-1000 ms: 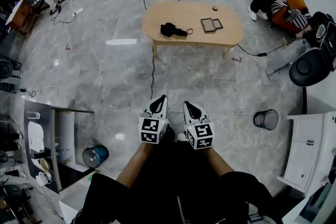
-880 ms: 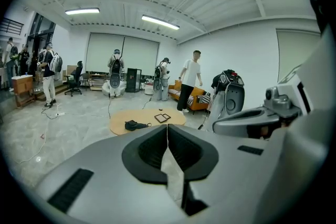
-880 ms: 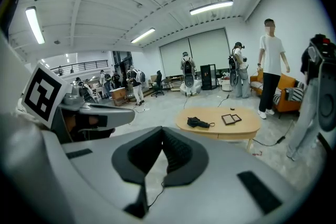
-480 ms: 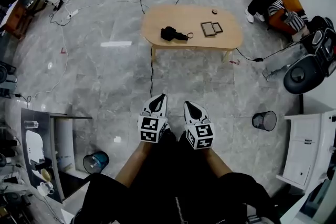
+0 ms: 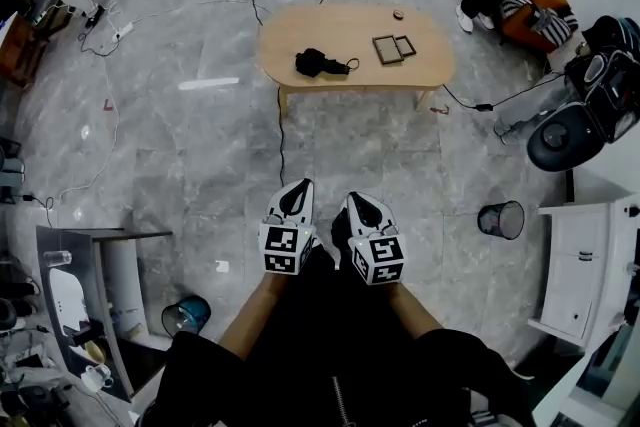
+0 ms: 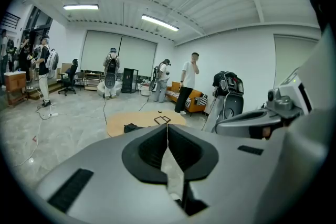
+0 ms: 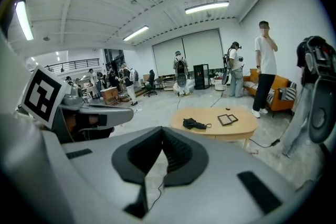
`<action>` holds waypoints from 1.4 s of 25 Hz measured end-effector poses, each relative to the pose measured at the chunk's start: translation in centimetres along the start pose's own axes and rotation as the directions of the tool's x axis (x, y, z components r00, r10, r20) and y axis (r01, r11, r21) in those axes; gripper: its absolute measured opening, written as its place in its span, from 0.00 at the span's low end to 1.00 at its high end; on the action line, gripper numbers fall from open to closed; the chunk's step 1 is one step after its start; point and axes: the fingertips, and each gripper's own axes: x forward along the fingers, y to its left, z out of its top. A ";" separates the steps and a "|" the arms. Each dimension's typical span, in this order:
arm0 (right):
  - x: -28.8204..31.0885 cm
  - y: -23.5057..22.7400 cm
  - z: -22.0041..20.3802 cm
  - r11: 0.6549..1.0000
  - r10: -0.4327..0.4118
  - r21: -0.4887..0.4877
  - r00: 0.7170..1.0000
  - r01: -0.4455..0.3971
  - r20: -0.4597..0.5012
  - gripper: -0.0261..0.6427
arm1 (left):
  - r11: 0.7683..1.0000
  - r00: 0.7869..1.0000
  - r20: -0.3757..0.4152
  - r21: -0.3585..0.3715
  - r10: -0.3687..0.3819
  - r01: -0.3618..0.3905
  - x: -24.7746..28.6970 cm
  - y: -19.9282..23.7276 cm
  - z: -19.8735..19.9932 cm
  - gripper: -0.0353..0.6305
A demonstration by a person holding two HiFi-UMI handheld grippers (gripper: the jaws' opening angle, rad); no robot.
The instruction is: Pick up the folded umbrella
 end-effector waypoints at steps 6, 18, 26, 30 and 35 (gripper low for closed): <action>2.2 -1.4 0.9 1.000 0.007 0.014 1.000 -0.007 -0.004 0.06 | 1.000 1.000 -0.017 0.006 0.000 0.001 2.3 0.9 0.8 0.08; 8.7 -5.1 5.7 0.998 0.065 -0.005 0.998 -0.065 0.001 0.06 | 0.999 0.999 -0.026 -0.002 0.044 -0.044 8.7 4.2 4.4 0.08; 11.5 -8.6 8.5 0.996 0.092 -0.011 0.996 -0.092 0.008 0.06 | 0.998 0.998 -0.024 -0.001 0.062 -0.063 13.1 4.5 7.0 0.08; 12.4 -10.0 9.3 0.994 0.107 -0.012 0.994 -0.107 0.004 0.06 | 0.998 0.997 -0.027 0.001 0.071 -0.071 14.8 4.2 7.9 0.08; 13.5 -11.8 10.1 0.991 0.131 -0.011 0.991 -0.131 0.000 0.06 | 0.996 0.995 -0.032 -0.005 0.093 -0.094 16.8 4.1 8.8 0.08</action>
